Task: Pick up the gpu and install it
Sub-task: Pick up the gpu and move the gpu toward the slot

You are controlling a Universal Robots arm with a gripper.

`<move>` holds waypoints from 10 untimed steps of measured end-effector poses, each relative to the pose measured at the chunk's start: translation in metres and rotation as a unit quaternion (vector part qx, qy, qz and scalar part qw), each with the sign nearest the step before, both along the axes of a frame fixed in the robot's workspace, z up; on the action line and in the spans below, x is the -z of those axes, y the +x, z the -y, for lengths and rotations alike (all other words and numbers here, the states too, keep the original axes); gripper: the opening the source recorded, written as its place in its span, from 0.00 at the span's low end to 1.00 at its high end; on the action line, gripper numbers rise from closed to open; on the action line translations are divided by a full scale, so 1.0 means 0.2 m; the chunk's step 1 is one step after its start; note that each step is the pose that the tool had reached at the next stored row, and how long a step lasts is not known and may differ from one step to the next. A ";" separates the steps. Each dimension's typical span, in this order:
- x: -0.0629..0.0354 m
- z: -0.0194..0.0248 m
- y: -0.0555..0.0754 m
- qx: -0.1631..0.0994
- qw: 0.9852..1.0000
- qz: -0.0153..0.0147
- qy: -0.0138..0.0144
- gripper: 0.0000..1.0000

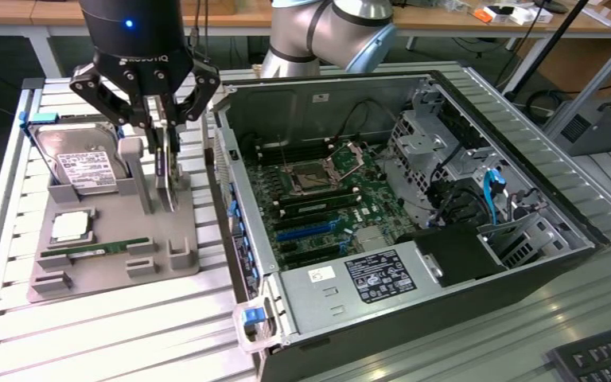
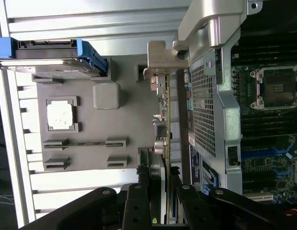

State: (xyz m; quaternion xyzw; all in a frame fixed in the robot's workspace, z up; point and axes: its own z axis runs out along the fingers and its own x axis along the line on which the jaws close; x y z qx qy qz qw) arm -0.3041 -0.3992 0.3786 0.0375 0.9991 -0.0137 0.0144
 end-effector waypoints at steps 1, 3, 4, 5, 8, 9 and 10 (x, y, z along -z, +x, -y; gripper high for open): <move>-0.002 0.000 0.00 0.000 1.000 0.000 0.000 0.27; -0.005 0.001 0.00 0.000 1.000 0.000 0.000 0.27; -0.007 0.001 0.00 0.000 1.000 0.000 0.000 0.27; -0.008 0.002 0.00 0.000 1.000 0.000 0.000 0.27; -0.012 0.002 0.00 0.000 1.000 0.000 0.000 0.27; -0.013 0.003 0.00 0.000 1.000 0.000 0.000 0.27; -0.014 0.003 0.00 0.000 1.000 0.000 0.000 0.27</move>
